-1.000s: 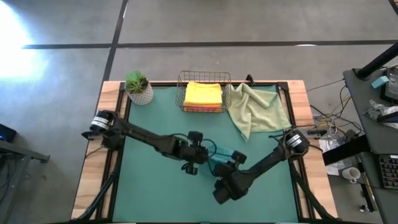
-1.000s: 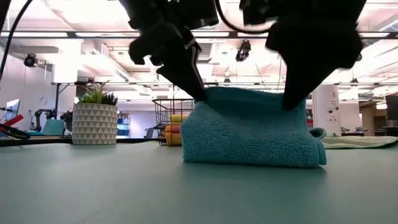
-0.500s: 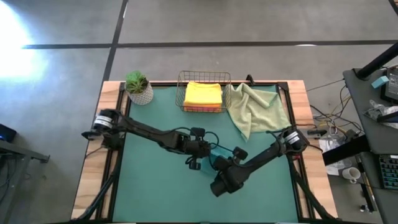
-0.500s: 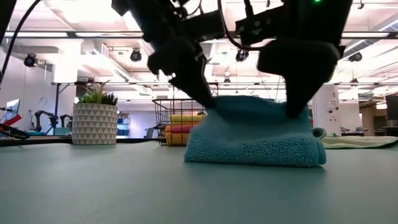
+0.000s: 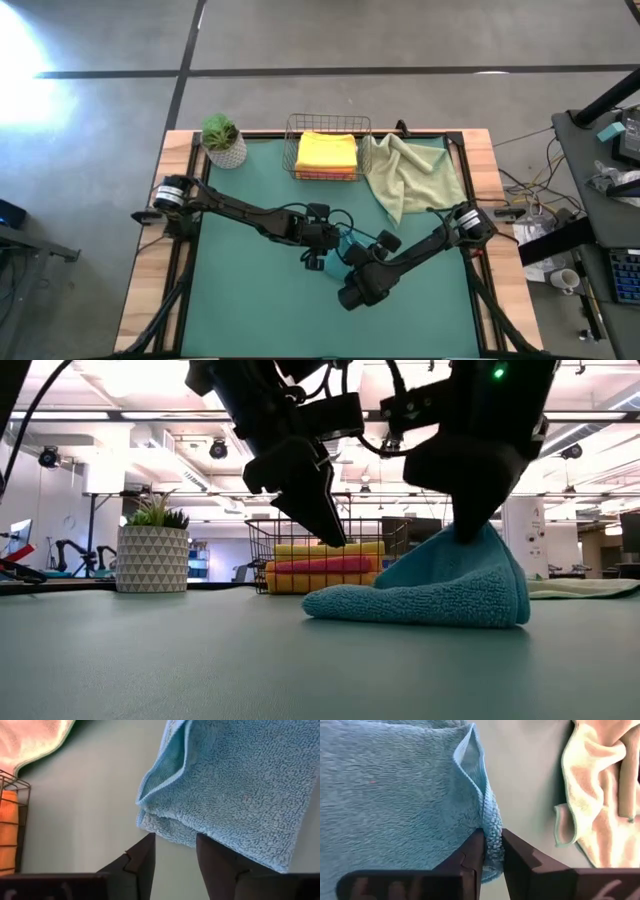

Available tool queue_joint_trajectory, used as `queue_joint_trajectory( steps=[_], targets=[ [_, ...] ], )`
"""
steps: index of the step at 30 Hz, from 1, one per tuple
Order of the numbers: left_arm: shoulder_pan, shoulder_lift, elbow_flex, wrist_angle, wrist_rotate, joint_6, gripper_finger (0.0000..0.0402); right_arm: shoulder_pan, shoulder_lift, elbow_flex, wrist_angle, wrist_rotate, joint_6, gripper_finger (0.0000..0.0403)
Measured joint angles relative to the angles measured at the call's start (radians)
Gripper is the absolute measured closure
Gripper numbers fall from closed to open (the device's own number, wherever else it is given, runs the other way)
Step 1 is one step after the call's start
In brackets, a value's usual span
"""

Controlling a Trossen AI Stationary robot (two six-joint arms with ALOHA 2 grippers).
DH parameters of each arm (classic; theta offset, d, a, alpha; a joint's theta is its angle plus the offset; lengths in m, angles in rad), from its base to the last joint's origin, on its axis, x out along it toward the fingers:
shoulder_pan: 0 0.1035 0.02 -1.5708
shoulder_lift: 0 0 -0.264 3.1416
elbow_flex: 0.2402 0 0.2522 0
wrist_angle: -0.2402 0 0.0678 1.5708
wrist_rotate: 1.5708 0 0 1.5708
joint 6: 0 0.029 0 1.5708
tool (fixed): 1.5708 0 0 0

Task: Fold microfiber towels
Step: Fold the blue microfiber towel

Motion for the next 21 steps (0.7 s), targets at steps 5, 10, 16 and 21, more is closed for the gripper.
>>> queue_joint_trajectory(
  steps=[5,10,16,21],
  targets=[
    [0.0,0.0,0.0,-0.007,0.0,-0.001,0.0272,-0.013,0.0,-0.02,-0.019,0.007,0.015,0.0341],
    [0.0,-0.006,0.015,-0.076,0.003,-0.003,0.0272,-0.016,-0.013,-0.021,-0.049,0.009,0.049,0.0321],
    [0.0,-0.02,0.037,-0.148,0.003,-0.003,0.0271,-0.016,-0.068,-0.024,-0.053,0.035,0.019,0.0274],
    [0.0,-0.05,0.035,-0.158,0.003,-0.003,0.0271,-0.016,-0.142,-0.028,-0.114,0.072,0.007,0.0251]
  ],
)
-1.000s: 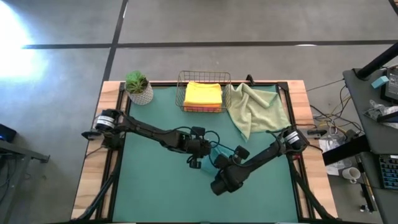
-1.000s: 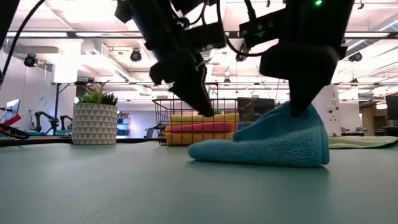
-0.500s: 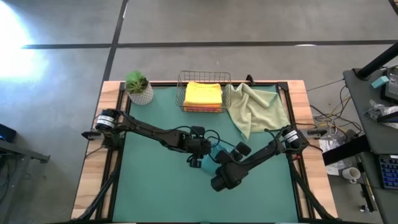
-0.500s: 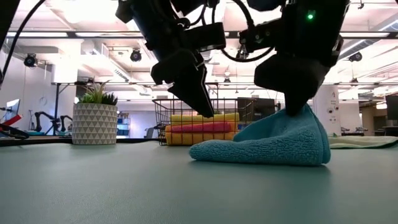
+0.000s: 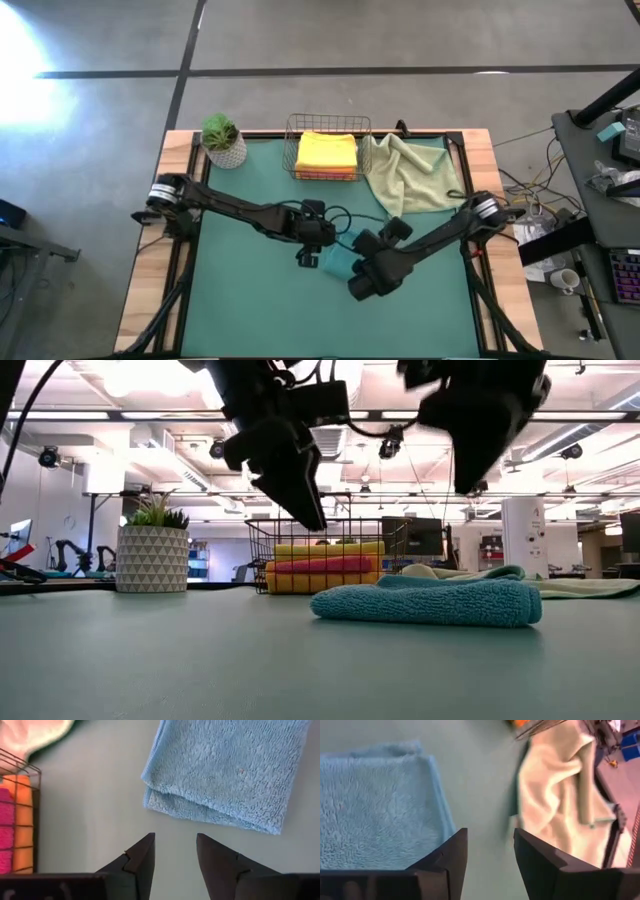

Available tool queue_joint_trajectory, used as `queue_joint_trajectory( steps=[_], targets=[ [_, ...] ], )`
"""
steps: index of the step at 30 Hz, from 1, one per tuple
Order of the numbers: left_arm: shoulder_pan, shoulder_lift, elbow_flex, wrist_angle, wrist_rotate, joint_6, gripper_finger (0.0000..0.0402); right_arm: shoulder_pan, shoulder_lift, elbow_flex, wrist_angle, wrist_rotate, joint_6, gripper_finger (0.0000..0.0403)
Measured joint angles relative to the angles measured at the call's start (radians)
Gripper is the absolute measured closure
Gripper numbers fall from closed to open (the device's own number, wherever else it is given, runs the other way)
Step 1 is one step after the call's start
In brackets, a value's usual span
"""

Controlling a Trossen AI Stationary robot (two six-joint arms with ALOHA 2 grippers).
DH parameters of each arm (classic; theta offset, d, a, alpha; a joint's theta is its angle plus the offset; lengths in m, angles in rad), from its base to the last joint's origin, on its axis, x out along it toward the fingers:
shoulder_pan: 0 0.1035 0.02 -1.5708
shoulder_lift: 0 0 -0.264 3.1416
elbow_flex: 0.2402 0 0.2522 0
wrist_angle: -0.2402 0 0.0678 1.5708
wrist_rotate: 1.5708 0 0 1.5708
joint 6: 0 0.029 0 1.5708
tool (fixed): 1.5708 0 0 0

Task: Fold microfiber towels
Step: Fold the blue microfiber towel

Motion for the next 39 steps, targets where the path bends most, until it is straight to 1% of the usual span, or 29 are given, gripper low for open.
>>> queue_joint_trajectory(
  steps=[5,8,12,18,21,23,26,28,30,32,34,36,39],
  targets=[
    [0.011,-0.006,0.001,0.054,0.008,0.015,0.0271,0.015,-0.123,-0.009,-0.039,0.058,-0.031,0.0253],
    [0.029,-0.007,0.0,0.107,0.067,0.049,0.0271,0.02,-0.198,-0.012,-0.029,0.085,-0.066,0.0257],
    [0.059,-0.007,-0.001,0.179,0.156,0.064,0.0271,0.02,-0.277,-0.024,-0.037,0.087,-0.099,0.0263],
    [0.12,0.008,-0.005,0.263,0.226,0.082,0.0271,0.02,-0.369,-0.048,-0.042,0.091,-0.154,0.0271],
    [0.136,0.013,-0.006,0.27,0.261,0.082,0.0271,0.02,-0.403,-0.076,-0.043,0.118,-0.158,0.027],
    [0.143,0.026,-0.006,0.301,0.268,0.082,0.0271,0.02,-0.429,-0.097,-0.043,0.13,-0.161,0.0268],
    [0.155,0.038,-0.009,0.295,0.273,0.09,0.0271,0.018,-0.458,-0.127,-0.043,0.139,-0.159,0.0266],
    [0.162,0.056,-0.005,0.328,0.272,0.092,0.0271,0.018,-0.474,-0.152,-0.039,0.139,-0.159,0.0267],
    [0.169,0.062,-0.004,0.314,0.272,0.092,0.0271,0.018,-0.486,-0.174,-0.038,0.139,-0.152,0.0269],
    [0.176,0.089,0.004,0.362,0.273,0.092,0.0271,0.018,-0.501,-0.196,-0.036,0.138,-0.144,0.0272],
    [0.182,0.108,0.0,0.352,0.277,0.089,0.0271,0.018,-0.51,-0.215,-0.032,0.139,-0.136,0.0274],
    [0.184,0.134,0.001,0.395,0.284,0.088,0.0271,0.018,-0.522,-0.24,-0.031,0.137,-0.135,0.0275],
    [0.185,0.156,0.003,0.395,0.286,0.084,0.0271,0.018,-0.537,-0.267,-0.029,0.136,-0.115,0.0274]
  ],
)
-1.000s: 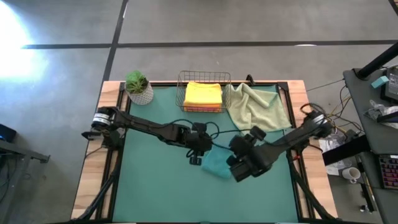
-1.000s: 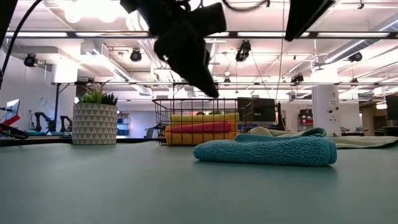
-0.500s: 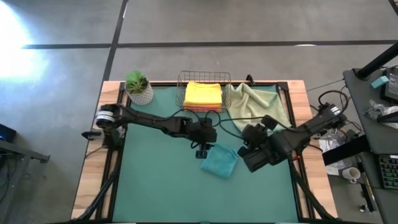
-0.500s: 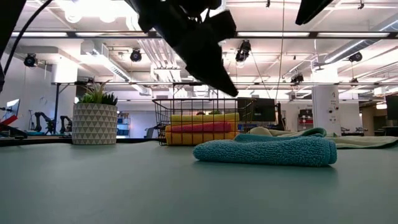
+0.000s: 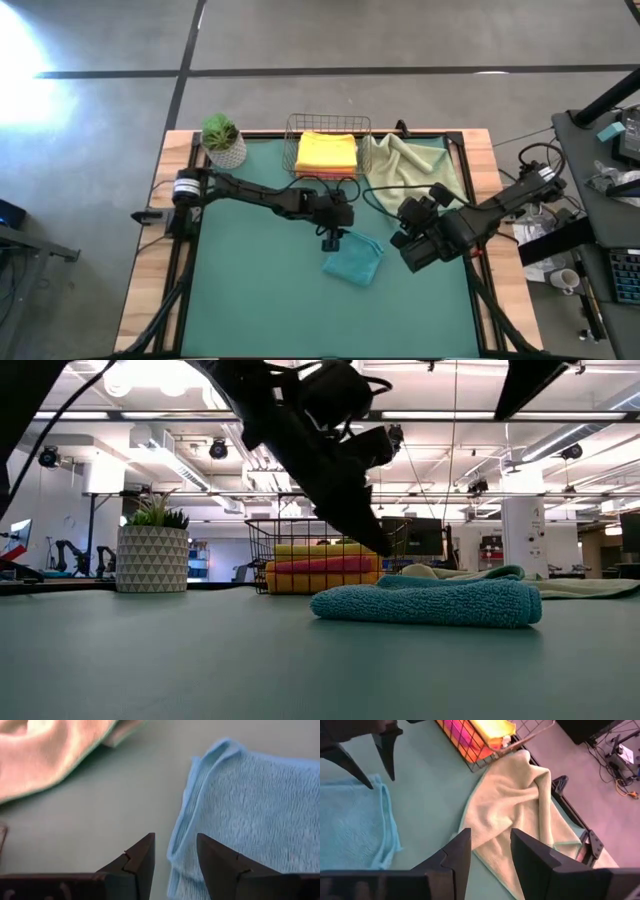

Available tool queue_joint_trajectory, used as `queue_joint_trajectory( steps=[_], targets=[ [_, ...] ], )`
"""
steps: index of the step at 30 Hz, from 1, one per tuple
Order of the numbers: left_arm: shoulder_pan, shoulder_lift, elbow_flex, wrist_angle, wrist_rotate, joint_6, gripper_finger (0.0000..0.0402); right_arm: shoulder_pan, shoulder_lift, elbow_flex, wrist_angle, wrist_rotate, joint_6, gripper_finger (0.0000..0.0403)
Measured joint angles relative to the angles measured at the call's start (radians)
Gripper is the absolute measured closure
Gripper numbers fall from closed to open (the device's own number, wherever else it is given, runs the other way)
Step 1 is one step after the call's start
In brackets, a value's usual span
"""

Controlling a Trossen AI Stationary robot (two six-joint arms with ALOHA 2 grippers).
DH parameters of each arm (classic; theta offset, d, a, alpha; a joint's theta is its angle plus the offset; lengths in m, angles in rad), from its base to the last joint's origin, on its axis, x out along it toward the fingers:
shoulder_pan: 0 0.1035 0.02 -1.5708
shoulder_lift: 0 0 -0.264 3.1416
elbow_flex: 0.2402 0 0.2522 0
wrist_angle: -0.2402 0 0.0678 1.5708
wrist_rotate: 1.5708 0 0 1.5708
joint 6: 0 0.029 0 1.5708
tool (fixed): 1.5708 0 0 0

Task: Fold microfiber towels
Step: Fold the blue microfiber towel

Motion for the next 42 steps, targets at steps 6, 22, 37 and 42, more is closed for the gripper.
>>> queue_joint_trajectory(
  steps=[6,22,37,42],
  targets=[
    [0.003,0.023,0.002,0.007,0.02,-0.002,0.0271,0.0,-0.031,-0.052,0.018,-0.008,0.022,0.0277],
    [0.036,0.023,-0.011,0.026,0.094,-0.006,0.0271,0.0,-0.053,-0.062,0.026,-0.008,0.025,0.028],
    [0.04,0.079,0.001,0.017,0.107,-0.059,0.0272,0.0,-0.053,-0.062,0.031,-0.007,0.033,0.028],
    [0.039,0.073,0.004,0.021,0.111,-0.051,0.0274,0.0,-0.053,-0.064,0.031,-0.008,0.033,0.028]
  ],
)
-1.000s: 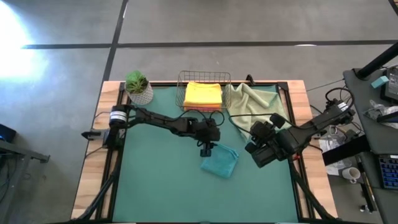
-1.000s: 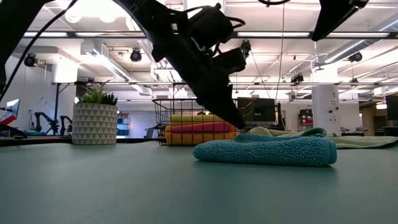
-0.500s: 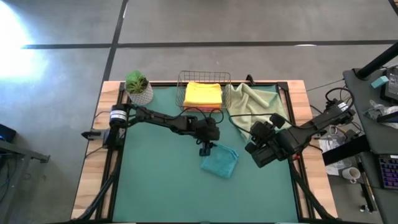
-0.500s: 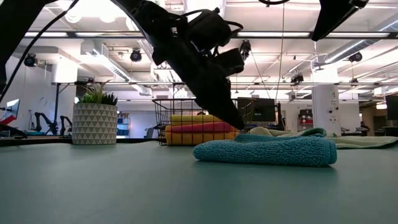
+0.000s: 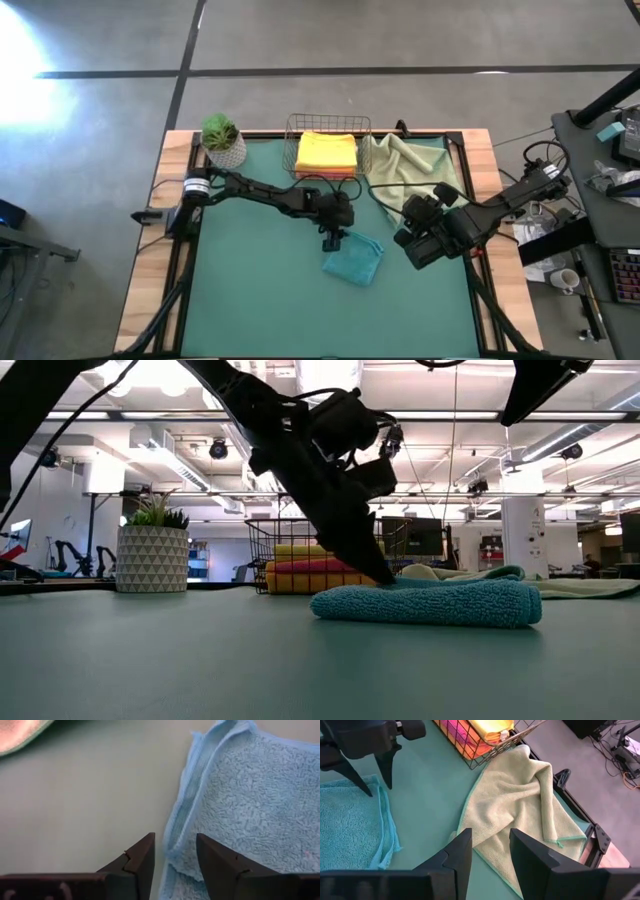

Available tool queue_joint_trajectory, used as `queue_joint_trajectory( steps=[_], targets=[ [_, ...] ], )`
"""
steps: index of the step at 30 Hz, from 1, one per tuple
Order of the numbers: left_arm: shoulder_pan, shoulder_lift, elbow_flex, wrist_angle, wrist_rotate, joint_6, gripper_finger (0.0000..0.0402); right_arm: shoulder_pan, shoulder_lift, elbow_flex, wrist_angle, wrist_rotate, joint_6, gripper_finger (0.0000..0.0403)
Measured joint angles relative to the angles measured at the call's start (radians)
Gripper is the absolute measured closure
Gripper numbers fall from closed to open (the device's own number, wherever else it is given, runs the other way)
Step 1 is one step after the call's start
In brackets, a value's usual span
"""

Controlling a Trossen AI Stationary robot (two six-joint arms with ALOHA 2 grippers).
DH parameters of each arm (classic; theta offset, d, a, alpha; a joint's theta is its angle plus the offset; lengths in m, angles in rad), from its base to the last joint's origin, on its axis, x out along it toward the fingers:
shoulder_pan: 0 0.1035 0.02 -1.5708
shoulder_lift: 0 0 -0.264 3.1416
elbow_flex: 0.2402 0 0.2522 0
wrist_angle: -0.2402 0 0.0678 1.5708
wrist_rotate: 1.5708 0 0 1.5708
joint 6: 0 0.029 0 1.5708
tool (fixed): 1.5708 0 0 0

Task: Fold microfiber towels
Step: Fold the blue microfiber towel

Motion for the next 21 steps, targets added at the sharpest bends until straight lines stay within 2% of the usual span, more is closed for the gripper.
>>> queue_joint_trajectory(
  steps=[4,12,21],
  targets=[
    [0.001,0.0,-0.001,-0.002,0.0,0.002,0.0299,0.0,0.0,0.0,0.0,0.0,0.0,0.028],
    [0.0,0.0,-0.008,0.0,0.012,0.003,0.039,0.0,0.0,0.0,-0.004,0.0,-0.008,0.028],
    [-0.001,-0.044,-0.006,-0.032,0.021,-0.005,0.0396,0.0,0.0,-0.001,-0.008,0.0,-0.01,0.028]
  ],
)
